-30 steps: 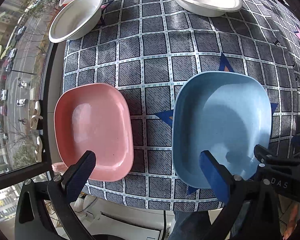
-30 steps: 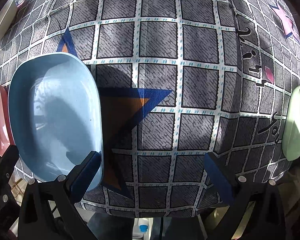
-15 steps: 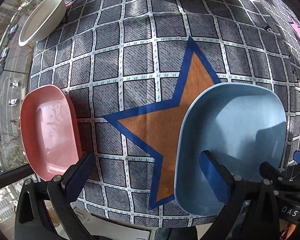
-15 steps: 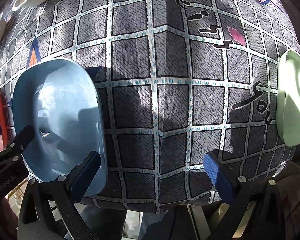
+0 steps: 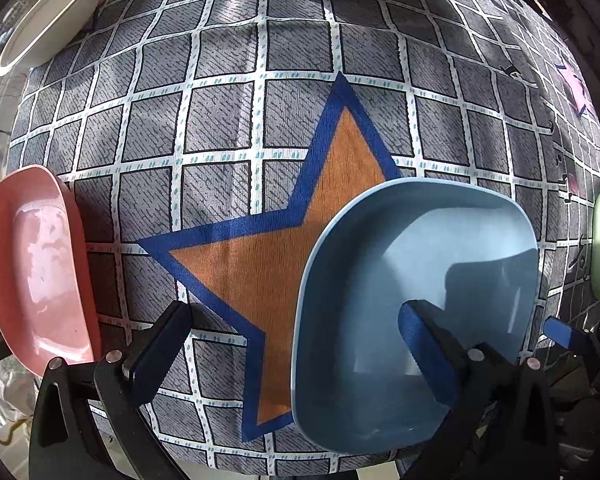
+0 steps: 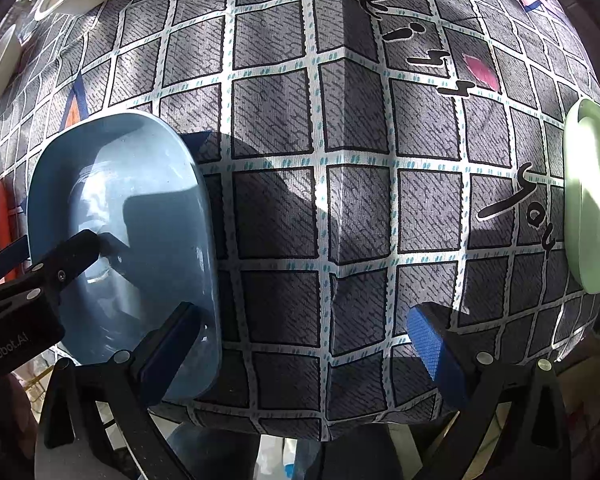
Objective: Organize plates and bowls
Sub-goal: 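Close both grippers on the blue plate rim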
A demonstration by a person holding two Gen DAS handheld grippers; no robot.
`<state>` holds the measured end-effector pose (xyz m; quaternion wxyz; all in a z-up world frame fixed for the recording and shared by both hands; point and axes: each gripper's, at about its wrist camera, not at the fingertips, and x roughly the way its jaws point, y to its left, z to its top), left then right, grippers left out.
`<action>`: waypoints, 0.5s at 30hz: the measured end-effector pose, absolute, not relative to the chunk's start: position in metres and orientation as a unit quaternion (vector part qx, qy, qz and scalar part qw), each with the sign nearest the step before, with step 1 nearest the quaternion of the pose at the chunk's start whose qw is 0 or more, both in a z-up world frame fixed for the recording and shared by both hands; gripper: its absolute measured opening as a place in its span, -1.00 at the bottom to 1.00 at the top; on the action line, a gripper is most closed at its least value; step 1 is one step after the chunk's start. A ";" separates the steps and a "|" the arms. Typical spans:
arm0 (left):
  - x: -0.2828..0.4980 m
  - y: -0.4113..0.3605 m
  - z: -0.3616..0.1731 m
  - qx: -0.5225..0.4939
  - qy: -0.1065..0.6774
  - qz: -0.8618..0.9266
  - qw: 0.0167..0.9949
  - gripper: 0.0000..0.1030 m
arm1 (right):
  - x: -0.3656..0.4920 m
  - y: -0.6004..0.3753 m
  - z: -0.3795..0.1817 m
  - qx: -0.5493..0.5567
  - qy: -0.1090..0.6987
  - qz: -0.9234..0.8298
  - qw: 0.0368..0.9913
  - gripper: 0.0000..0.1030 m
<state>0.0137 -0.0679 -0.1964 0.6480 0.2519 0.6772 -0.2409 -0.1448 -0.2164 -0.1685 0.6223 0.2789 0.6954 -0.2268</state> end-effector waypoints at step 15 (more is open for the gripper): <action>-0.038 -0.120 -0.192 0.292 0.677 -0.269 0.620 -0.01 | -0.125 -0.189 -0.175 0.310 0.699 -0.143 0.629 -0.74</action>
